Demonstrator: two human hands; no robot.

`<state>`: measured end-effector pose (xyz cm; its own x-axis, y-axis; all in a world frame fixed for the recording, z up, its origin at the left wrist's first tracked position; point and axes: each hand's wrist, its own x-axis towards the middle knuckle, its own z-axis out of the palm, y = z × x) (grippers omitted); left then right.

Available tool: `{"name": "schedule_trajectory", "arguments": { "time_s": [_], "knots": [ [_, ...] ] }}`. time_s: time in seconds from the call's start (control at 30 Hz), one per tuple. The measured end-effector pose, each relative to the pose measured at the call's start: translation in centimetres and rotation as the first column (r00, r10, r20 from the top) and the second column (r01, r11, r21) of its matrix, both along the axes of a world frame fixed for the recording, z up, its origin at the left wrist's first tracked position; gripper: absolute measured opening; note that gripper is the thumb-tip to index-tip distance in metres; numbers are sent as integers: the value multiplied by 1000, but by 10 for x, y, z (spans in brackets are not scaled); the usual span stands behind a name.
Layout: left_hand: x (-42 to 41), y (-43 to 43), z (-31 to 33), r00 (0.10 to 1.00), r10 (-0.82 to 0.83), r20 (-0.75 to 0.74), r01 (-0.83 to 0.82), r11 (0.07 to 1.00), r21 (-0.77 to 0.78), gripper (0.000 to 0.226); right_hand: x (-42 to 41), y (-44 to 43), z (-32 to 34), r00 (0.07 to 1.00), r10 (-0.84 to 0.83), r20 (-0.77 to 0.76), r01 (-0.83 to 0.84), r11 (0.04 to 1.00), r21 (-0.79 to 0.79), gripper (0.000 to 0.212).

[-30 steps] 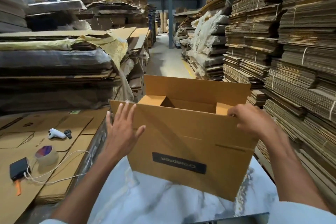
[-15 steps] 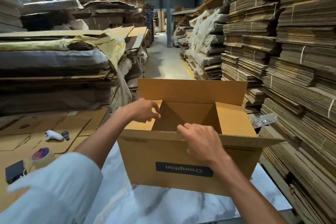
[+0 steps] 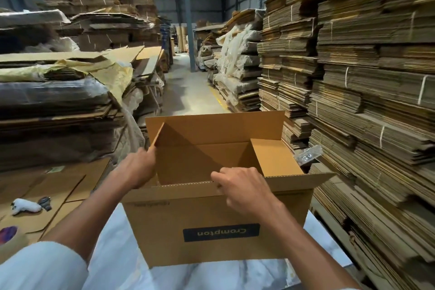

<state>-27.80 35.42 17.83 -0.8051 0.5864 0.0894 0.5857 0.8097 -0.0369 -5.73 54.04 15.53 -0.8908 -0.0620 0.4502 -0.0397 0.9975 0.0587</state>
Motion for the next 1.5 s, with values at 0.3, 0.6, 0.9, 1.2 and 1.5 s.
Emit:
{"name": "schedule_trajectory", "arguments": {
  "time_s": [0.3, 0.6, 0.9, 1.2, 1.5],
  "knots": [
    [-8, -54, -1, 960, 132, 248, -206, 930, 304, 41, -38, 32, 69, 586, -188, 788, 511, 841, -179, 45],
    [-9, -58, -5, 963, 220, 154, -253, 937, 240, 44, -45, 94, 37, 256, -529, 809, 587, 750, 305, 38],
    [-19, -71, -4, 952, 158, 263, -254, 886, 388, 47, -17, 132, 45, 619, -740, 263, 769, 639, -14, 16],
    [-16, -77, -2, 950, 101, 296, -235, 855, 462, 44, 31, 187, 41, 530, -826, 192, 808, 423, -410, 12],
    [3, -75, 3, 952, 50, 302, -209, 826, 523, 44, 26, 170, 23, 595, -803, -38, 745, 569, -349, 46]
  ]
}}
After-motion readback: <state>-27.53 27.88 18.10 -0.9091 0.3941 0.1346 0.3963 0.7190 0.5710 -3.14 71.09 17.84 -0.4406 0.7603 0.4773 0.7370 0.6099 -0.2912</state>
